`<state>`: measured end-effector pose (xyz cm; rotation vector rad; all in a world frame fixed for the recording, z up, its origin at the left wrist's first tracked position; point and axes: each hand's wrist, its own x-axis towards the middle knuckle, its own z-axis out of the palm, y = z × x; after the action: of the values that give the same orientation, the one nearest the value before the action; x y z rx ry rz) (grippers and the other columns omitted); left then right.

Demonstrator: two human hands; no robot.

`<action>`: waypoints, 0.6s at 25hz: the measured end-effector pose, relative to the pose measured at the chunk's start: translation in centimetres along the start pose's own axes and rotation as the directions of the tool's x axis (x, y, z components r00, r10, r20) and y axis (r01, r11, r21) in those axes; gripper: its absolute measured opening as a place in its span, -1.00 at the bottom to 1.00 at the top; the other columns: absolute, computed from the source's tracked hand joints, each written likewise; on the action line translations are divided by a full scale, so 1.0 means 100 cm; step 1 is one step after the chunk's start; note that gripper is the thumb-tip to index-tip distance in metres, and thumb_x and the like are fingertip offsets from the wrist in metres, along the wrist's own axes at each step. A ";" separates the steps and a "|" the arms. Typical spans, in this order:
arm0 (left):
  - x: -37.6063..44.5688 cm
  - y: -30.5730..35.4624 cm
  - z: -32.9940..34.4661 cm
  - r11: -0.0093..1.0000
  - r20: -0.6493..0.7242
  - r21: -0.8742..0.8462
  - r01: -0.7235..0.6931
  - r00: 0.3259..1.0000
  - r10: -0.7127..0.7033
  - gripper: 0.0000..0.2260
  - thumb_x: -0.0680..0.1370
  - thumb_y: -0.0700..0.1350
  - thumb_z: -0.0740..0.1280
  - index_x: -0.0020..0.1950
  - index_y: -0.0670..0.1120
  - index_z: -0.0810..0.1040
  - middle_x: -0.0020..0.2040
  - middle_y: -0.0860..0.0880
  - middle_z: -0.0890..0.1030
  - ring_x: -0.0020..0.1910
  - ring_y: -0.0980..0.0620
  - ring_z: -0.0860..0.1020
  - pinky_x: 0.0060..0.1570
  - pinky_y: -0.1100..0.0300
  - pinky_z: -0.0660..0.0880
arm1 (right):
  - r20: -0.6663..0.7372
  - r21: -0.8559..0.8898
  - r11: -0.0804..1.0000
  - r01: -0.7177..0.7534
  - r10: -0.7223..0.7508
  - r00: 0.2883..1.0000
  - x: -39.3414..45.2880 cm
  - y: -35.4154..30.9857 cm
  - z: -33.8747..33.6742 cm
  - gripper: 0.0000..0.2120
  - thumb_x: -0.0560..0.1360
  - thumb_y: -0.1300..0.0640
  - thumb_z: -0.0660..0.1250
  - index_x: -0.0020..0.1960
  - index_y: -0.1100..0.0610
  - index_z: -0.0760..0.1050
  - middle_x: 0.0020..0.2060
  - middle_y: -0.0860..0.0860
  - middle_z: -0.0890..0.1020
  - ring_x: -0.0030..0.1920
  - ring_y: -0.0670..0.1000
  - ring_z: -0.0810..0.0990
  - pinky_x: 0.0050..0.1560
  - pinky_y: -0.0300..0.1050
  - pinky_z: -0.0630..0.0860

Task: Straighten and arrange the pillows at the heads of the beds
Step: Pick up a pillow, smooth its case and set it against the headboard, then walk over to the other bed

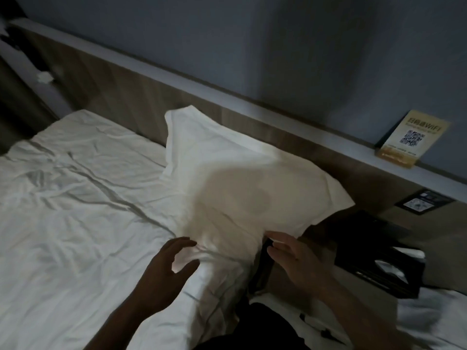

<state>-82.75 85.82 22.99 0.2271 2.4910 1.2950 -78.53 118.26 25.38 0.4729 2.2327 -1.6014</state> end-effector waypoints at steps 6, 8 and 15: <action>-0.091 0.007 0.011 0.994 -0.051 -0.087 0.065 0.996 -0.069 -0.66 0.56 0.02 0.46 0.27 0.33 0.52 0.33 0.30 0.53 0.32 0.29 0.50 0.24 0.23 0.44 | 0.157 -0.017 0.999 -0.030 0.033 0.987 -0.063 0.003 0.025 -0.73 0.64 -0.06 0.36 0.29 -0.34 0.51 0.30 -0.15 0.59 0.24 -0.32 0.54 0.05 -0.46 0.52; -0.116 0.014 0.016 0.987 -0.086 -0.135 0.087 0.991 -0.099 -0.69 0.57 0.00 0.45 0.26 0.29 0.55 0.32 0.27 0.56 0.33 0.27 0.50 0.25 0.22 0.45 | 0.188 -0.028 1.000 -0.012 0.018 0.982 -0.076 0.007 0.032 -0.74 0.64 -0.05 0.36 0.26 -0.35 0.52 0.26 -0.22 0.61 0.21 -0.33 0.58 0.18 -0.38 0.52; -0.194 0.041 0.061 0.899 -0.229 -0.347 0.268 0.905 -0.358 -0.78 0.63 -0.08 0.39 0.24 0.14 0.63 0.24 0.31 0.60 0.31 0.33 0.52 0.23 0.32 0.46 | 0.353 -0.046 0.998 0.041 -0.023 0.935 -0.100 0.024 0.033 -0.75 0.65 0.00 0.36 0.20 -0.34 0.62 0.18 -0.25 0.71 0.23 -0.23 0.65 0.35 -0.08 0.56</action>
<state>-62.46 87.33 27.15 -0.4568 2.3636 1.6349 -68.31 115.26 27.02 0.1202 2.0116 -1.5009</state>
